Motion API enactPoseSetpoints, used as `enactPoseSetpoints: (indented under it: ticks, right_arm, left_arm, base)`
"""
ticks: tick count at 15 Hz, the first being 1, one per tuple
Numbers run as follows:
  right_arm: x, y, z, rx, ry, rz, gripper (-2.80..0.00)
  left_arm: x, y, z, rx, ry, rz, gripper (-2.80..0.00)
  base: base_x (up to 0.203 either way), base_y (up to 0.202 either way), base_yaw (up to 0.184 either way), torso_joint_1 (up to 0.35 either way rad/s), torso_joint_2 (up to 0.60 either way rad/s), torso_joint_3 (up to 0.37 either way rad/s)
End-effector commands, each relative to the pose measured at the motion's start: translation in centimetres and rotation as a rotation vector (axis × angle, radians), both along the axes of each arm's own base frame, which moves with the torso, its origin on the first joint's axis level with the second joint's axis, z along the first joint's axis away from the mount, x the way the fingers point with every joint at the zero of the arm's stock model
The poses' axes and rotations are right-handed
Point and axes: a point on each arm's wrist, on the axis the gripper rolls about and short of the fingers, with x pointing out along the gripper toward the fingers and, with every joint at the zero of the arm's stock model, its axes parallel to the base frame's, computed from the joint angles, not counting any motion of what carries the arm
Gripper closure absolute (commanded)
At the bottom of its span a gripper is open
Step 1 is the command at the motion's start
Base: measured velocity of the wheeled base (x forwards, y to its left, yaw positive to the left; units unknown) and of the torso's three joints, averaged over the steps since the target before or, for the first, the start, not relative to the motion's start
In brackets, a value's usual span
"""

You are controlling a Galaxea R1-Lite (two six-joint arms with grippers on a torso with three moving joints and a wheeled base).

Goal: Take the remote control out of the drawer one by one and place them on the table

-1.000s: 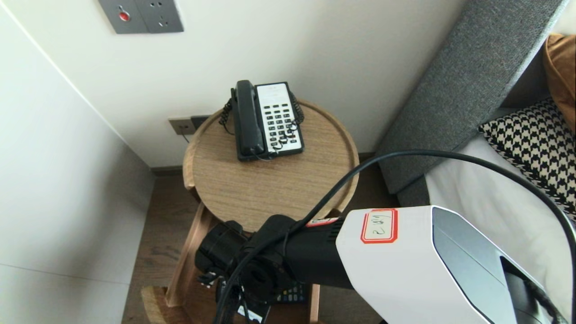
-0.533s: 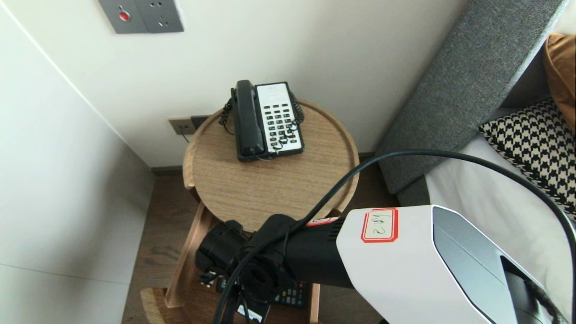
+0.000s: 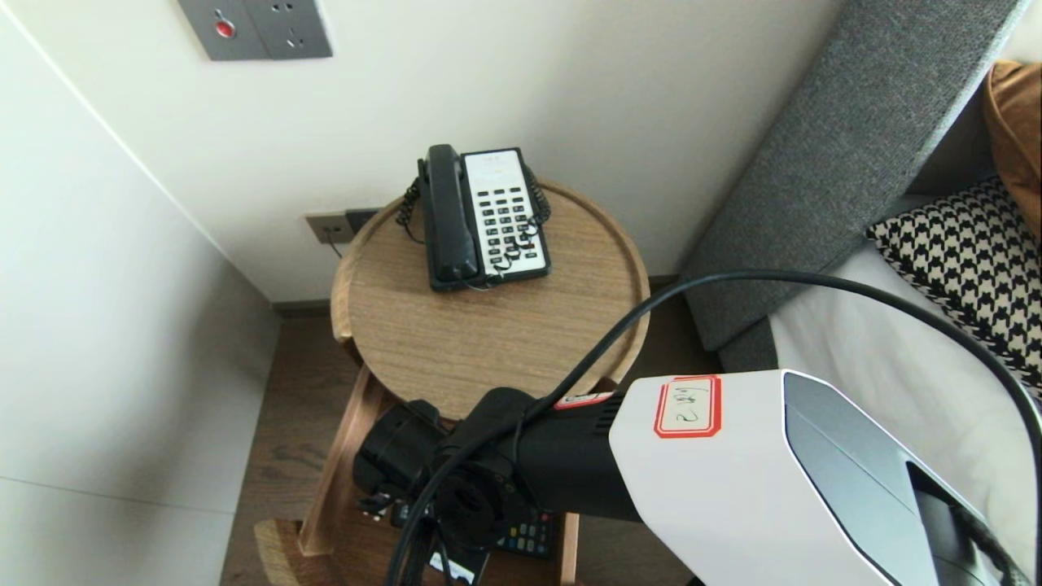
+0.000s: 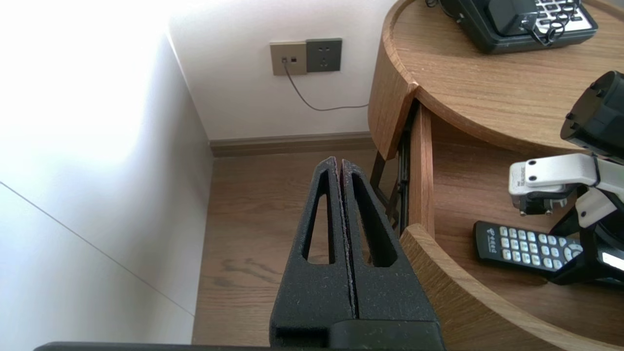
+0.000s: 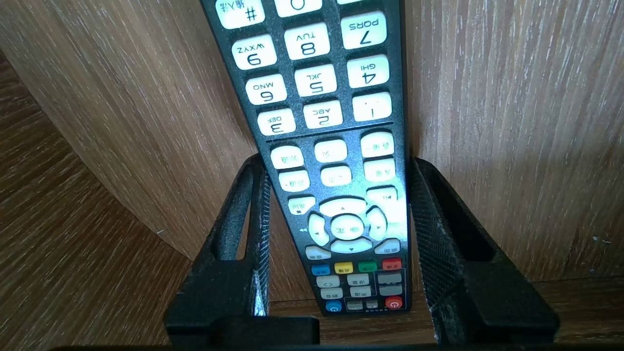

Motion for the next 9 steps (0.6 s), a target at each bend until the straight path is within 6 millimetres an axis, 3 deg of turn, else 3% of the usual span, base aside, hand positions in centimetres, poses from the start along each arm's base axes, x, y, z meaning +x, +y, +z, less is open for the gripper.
enactPoseSetpoints:
  ticks: [1, 9]
  right_arm:
    - [-0.1, 0.0, 0.2, -0.002, -0.004, 0.001, 0.0]
    - [-0.7, -0.3, 2.0, 0.011, -0.039, 0.001, 0.0]
  left_arm:
    - [0.3, 0.0, -1.1, 0.0, 0.035, 0.0, 0.0]
    - [0.3, 0.0, -1.1, 0.0, 0.035, 0.0, 0.0]
  base:
    - [0.0, 0.0, 0.0, 0.0, 0.0, 0.0]
    - [0.0, 0.0, 0.0, 0.0, 0.0, 0.0]
